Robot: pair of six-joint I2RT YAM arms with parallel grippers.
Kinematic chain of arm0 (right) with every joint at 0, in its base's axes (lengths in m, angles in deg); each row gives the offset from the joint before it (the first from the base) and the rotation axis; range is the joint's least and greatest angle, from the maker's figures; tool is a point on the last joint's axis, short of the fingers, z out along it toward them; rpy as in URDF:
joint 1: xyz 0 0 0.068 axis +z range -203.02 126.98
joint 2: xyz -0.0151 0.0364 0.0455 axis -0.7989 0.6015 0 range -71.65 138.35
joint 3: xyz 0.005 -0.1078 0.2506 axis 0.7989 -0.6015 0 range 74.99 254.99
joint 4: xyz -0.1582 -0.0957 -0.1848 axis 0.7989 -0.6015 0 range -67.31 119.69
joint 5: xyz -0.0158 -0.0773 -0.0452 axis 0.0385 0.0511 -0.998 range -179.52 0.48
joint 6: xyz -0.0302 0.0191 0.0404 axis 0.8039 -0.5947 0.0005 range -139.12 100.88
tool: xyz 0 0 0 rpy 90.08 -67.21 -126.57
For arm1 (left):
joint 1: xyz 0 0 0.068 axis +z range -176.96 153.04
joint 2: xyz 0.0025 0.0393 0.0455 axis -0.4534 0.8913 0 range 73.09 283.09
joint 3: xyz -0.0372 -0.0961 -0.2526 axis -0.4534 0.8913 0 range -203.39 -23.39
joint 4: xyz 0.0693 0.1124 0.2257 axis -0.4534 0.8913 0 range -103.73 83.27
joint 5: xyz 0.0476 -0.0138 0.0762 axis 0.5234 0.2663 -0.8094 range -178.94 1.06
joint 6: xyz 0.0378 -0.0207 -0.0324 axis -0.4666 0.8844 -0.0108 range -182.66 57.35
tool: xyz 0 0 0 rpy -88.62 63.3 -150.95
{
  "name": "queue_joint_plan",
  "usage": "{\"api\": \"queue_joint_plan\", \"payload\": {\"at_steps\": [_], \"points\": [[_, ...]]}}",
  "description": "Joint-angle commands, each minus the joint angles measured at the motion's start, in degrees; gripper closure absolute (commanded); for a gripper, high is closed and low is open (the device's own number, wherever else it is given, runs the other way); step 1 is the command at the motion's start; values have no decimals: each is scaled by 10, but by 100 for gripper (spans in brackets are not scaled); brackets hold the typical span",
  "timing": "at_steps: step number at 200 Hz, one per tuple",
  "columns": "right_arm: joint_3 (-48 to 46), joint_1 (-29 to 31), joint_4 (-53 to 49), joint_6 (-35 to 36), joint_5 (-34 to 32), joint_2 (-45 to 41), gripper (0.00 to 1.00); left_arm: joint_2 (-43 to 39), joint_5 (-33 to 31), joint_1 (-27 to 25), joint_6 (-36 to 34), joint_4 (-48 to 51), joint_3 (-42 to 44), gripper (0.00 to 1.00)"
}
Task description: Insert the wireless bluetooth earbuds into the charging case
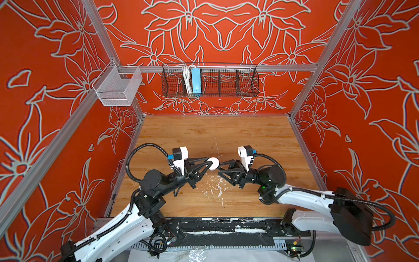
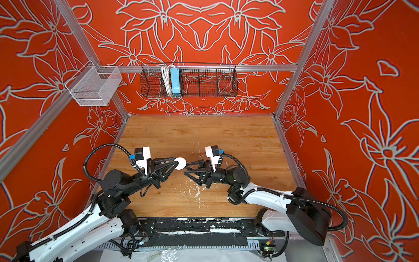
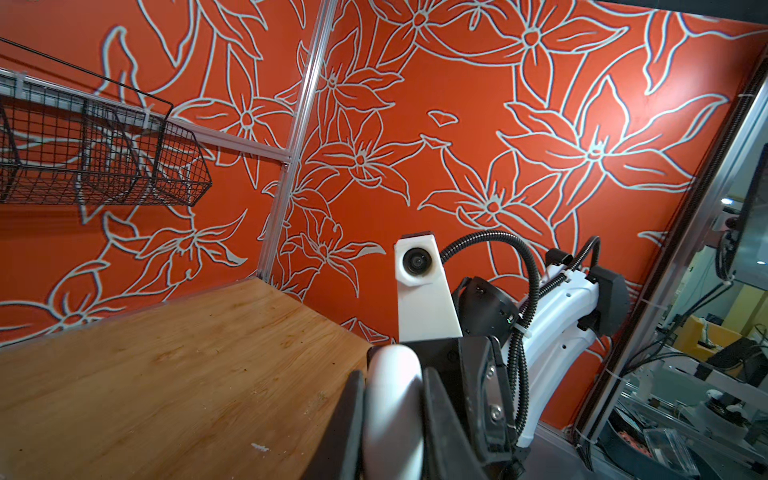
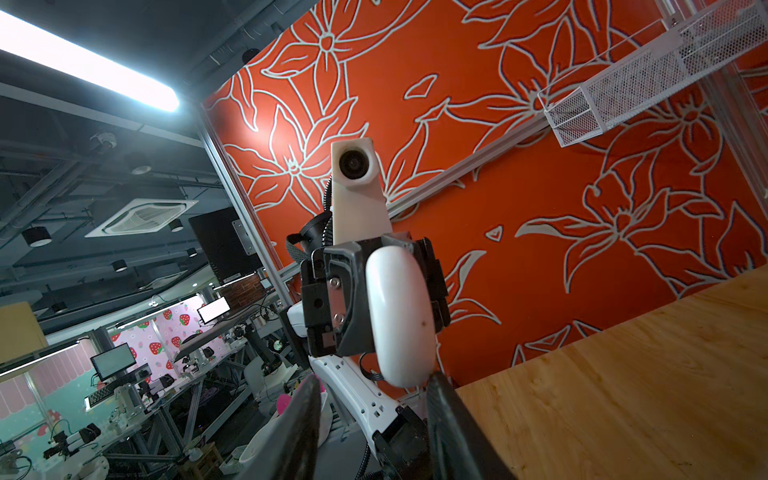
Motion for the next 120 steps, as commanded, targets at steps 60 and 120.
{"api": "queue_joint_plan", "payload": {"at_steps": [60, 120], "points": [[22, 13, 29, 42, -27, -2, 56, -2, 23, 3, 26, -51, 7, 96], [27, 66, -44, 149, -75, -38, 58, 2, 29, 3, 34, -64, 7, 96]]}}
